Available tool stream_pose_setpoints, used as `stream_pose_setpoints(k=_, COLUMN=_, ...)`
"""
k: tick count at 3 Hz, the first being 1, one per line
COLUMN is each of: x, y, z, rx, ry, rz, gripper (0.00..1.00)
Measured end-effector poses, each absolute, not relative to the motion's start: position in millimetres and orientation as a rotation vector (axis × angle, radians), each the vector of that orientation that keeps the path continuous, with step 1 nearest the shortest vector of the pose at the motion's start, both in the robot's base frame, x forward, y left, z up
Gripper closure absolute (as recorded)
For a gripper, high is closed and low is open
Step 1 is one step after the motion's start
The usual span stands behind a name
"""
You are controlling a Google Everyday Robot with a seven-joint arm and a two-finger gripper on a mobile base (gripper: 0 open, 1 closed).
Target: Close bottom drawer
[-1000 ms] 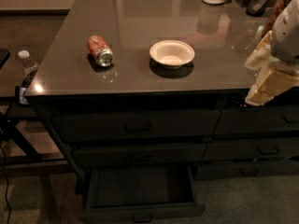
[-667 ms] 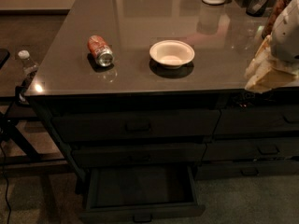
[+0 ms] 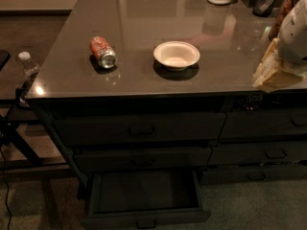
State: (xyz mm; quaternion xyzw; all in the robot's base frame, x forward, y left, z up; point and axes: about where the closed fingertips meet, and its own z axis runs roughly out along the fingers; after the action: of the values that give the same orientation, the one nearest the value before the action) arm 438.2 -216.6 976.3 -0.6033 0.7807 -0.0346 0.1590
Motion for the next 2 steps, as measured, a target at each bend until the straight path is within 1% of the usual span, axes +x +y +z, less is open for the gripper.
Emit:
stream_pose_setpoints(k=1, x=442, y=-217, z=981, rx=-1.719, ry=2.223, rz=-0.13, gripper=1.0)
stream_pose_setpoints(k=2, x=435, y=-209, z=952, rx=-1.692, ry=2.253, rz=-0.083, gripper=1.0)
